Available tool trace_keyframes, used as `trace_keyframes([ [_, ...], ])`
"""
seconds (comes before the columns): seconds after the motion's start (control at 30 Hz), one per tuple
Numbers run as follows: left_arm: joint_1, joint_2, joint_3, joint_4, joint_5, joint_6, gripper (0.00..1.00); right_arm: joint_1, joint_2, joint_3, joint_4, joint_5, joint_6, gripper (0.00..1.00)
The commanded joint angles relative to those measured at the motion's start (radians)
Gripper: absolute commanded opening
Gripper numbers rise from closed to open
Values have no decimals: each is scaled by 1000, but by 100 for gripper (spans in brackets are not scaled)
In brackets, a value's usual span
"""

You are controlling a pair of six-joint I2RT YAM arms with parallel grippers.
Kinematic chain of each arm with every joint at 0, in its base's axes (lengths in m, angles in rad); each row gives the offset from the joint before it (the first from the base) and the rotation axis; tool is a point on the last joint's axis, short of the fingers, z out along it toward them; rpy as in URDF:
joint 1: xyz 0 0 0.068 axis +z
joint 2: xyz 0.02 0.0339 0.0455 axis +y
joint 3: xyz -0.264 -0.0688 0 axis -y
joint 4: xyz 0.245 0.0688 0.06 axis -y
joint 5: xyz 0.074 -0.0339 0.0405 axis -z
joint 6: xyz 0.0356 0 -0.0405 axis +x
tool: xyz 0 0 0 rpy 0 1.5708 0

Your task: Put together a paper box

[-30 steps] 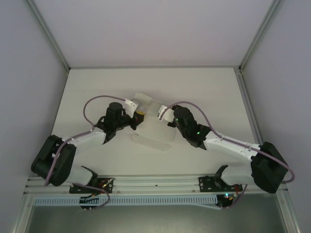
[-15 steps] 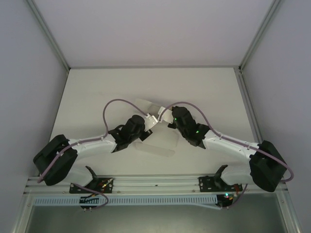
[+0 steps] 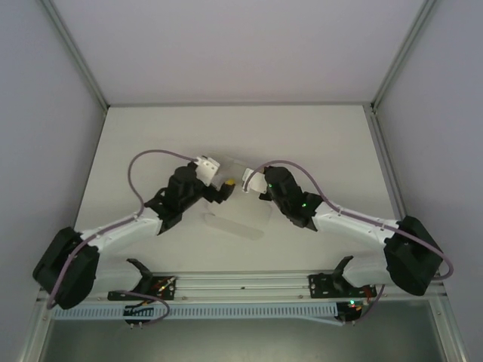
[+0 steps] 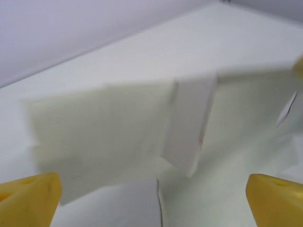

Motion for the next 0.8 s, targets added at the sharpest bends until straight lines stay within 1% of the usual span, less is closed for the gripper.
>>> trace_keyframes([
  [0.0,87,-94,-18,14,122,-177,100,6,44,19,121,54,-95,0],
  [0.1,185,-128,-18,-40,113,-273,100,6,73,22,206,51,-161,0],
  [0.17,252,-127,-16,-75,99,-341,100,8,106,33,257,66,-236,0],
  [0.23,327,-107,0,-124,95,-413,100,8,142,49,304,80,-316,0],
  [0.3,397,-71,27,-170,102,-455,100,9,165,61,324,59,-371,0],
  [0.37,470,-26,56,-200,132,-477,100,10,187,67,321,28,-400,0],
  [0.43,531,29,86,-202,184,-478,100,11,219,68,327,25,-422,0],
  [0.5,559,100,125,-204,199,-467,100,11,249,54,370,31,-444,0],
  [0.63,568,269,204,-173,237,-387,100,14,327,-13,566,47,-513,0],
  [0.67,569,303,222,-177,246,-390,100,14,349,-27,624,60,-541,0],
  [0.73,569,358,249,-175,297,-362,100,17,393,-49,725,86,-591,0],
  [0.77,569,375,253,-168,318,-364,100,17,407,-55,748,94,-599,0],
])
